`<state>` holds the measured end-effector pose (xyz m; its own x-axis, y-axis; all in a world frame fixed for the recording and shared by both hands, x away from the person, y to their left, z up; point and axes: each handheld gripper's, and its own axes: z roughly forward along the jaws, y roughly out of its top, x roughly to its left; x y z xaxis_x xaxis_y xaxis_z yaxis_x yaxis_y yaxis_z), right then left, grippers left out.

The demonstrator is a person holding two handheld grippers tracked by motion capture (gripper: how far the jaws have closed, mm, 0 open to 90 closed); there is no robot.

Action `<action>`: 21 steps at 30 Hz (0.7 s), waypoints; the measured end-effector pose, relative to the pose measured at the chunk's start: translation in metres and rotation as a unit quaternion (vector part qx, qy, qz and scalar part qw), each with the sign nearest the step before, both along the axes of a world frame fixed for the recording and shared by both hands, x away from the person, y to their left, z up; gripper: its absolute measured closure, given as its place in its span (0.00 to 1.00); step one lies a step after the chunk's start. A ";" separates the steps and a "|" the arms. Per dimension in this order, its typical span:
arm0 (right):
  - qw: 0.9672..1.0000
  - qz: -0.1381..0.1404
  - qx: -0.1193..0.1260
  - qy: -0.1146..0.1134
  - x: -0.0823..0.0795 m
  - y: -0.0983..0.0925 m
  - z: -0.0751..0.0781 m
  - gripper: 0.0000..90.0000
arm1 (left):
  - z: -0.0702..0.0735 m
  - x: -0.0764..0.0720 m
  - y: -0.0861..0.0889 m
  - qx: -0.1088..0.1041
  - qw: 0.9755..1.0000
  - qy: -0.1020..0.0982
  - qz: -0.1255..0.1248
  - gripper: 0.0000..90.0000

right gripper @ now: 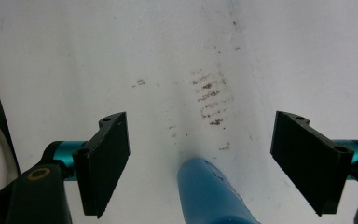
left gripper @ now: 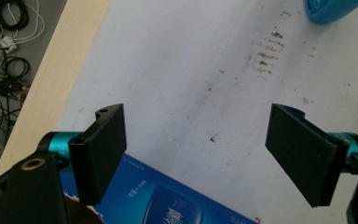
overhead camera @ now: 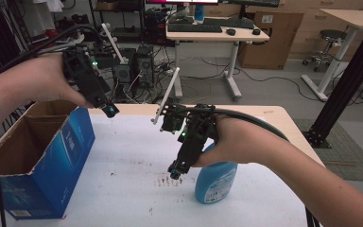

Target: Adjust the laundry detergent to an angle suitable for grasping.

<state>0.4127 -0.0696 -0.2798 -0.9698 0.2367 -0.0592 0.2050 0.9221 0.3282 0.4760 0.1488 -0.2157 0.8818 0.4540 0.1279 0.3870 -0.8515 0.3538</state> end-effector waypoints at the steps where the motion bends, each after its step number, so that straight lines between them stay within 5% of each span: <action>1: 1.000 0.004 0.001 -0.001 0.000 0.000 0.000 0.21 | 0.000 0.000 0.000 0.000 1.000 0.000 0.000 0.23; 21: 1.000 0.005 0.017 0.004 -0.002 -0.003 0.012 0.21 | 0.001 -0.002 0.000 -0.003 1.000 -0.002 -0.001 0.23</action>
